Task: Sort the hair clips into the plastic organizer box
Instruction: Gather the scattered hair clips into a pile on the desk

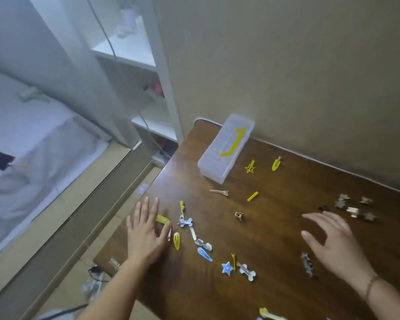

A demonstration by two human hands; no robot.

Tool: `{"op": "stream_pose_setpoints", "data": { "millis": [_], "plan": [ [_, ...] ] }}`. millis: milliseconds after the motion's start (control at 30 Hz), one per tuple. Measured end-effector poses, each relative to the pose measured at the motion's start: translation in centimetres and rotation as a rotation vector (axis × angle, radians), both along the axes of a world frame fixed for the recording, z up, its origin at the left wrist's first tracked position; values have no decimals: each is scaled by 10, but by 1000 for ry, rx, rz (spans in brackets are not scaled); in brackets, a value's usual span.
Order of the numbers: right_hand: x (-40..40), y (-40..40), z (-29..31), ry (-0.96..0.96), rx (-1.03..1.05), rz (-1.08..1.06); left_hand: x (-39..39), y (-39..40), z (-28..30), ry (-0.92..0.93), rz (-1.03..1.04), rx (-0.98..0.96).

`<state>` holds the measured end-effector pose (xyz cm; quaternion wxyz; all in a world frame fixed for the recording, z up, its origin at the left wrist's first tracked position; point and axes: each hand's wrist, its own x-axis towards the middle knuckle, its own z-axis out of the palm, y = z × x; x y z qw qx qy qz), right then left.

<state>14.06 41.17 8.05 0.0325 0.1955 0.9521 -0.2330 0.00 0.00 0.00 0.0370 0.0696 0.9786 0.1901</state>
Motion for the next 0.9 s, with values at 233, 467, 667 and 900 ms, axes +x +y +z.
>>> {"op": "stream_pose_setpoints", "data": {
  "millis": [233, 467, 667, 900],
  "plan": [
    [9, -6, -2, -78, 52, -9, -10, 9, -16, 38, -356, -112],
    [25, -7, -7, -52, 147, 5, 26, 73, -17, -3, -542, -70],
    [22, -30, -12, -43, 82, 25, 98, 122, -8, -114, -814, -6],
    [3, -42, -22, -20, 39, 104, 72, 126, -1, -99, -555, 181]
  ]
}}
